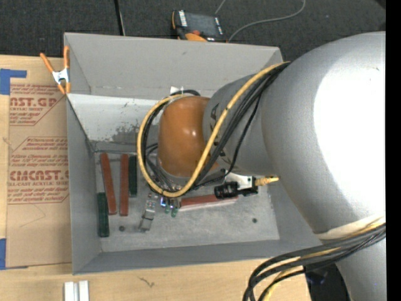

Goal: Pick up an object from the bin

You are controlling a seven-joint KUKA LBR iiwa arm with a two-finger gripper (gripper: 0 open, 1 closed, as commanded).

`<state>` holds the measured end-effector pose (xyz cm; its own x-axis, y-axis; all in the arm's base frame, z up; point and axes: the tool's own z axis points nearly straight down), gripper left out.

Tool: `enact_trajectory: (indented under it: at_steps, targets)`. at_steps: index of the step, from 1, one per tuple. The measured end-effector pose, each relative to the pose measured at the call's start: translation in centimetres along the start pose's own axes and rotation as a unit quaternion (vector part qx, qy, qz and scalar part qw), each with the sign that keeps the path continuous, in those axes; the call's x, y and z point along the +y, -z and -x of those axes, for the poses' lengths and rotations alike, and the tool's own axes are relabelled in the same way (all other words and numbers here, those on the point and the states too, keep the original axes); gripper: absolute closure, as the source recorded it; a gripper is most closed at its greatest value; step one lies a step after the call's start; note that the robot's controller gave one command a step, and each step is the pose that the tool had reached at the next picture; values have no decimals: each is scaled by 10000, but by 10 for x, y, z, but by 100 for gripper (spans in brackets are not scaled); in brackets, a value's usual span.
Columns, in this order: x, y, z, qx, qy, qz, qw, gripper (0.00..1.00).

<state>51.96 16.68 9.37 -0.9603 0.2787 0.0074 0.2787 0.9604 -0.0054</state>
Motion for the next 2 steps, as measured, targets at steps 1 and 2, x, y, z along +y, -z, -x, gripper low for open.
enact_trajectory:
  at_steps: [1,2]
  targets:
    - [-71,63,38,-68,-145,25,9999,0]
    - [-152,-29,46,-3,-617,-2,9981,0]
